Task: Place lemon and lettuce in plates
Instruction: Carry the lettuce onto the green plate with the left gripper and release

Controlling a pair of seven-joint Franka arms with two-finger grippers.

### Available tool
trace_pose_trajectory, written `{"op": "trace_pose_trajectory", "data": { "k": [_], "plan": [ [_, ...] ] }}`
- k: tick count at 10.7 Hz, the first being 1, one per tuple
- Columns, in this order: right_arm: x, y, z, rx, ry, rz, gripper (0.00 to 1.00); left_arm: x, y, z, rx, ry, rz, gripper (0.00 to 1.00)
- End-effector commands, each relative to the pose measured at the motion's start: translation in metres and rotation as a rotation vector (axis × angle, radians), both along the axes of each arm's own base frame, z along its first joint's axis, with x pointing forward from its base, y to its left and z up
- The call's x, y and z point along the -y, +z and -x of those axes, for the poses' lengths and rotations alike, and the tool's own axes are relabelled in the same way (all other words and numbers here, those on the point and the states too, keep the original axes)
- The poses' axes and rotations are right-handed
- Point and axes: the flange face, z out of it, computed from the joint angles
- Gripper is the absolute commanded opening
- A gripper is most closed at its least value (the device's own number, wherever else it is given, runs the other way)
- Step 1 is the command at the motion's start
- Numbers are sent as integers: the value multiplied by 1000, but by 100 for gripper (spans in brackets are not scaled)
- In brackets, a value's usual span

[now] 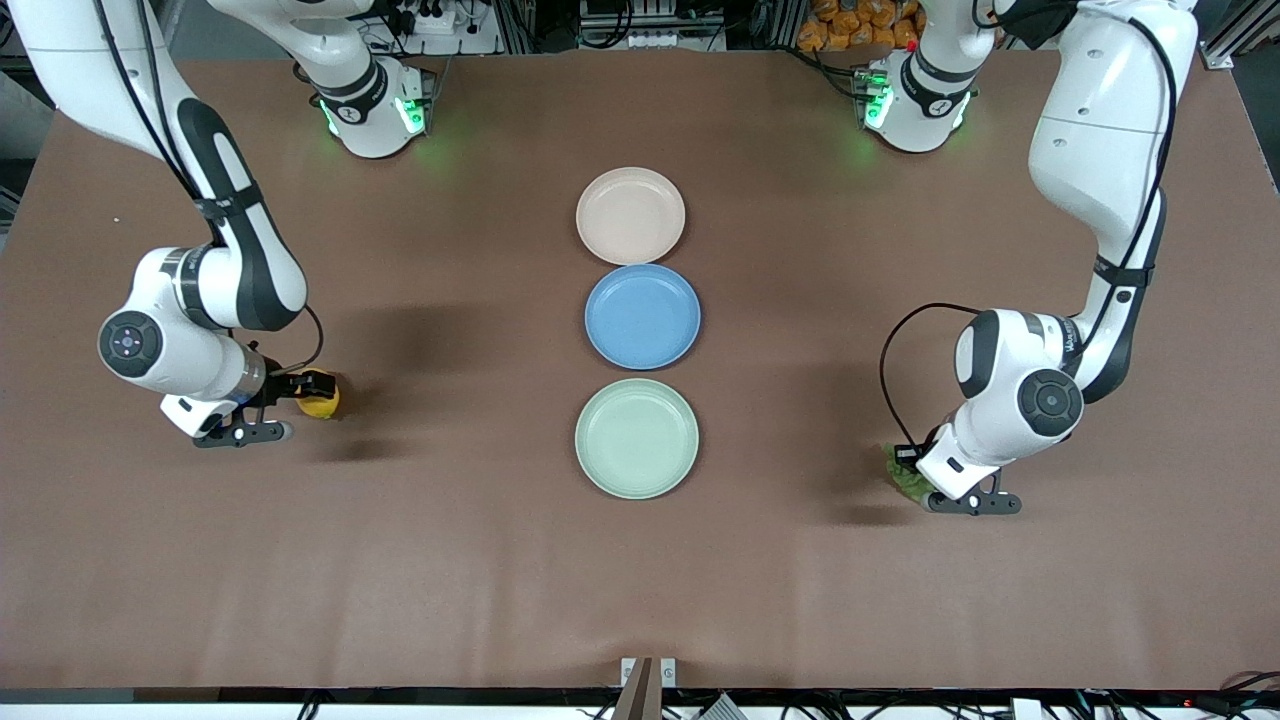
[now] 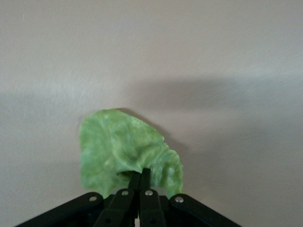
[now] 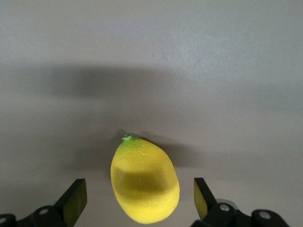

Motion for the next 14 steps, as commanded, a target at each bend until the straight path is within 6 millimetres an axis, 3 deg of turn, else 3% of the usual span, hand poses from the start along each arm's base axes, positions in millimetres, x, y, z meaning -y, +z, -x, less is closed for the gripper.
{"op": "trace_pose_trajectory", "data": {
  "k": [1, 5, 6, 7, 8, 10, 12, 14],
  "plan": [
    [2, -23, 1, -7, 6, 0, 100, 55, 54, 0, 71, -67, 50, 0],
    [2, -41, 5, -36, 5, -2, 100, 163, 80, 9, 119, -152, 146, 0],
    [3, -44, 5, -34, 5, -2, 75, 194, 79, 9, 153, -173, 171, 0],
    [3, -44, 6, -36, 4, -2, 26, 212, 71, 8, 218, -166, 208, 0],
    [6, -44, 6, -39, -4, -4, 7, 236, 55, 16, 251, -164, 240, 0],
    [6, -41, 7, -46, -10, -5, 3, 287, 43, 38, 273, -112, 293, 0],
    [-7, -24, 8, -66, -14, -24, 1, 330, 44, 61, 275, -90, 333, 0],
    [-28, -8, 11, -94, -41, -87, 0, 358, 38, 81, 295, -111, 329, 0]
  ]
}}
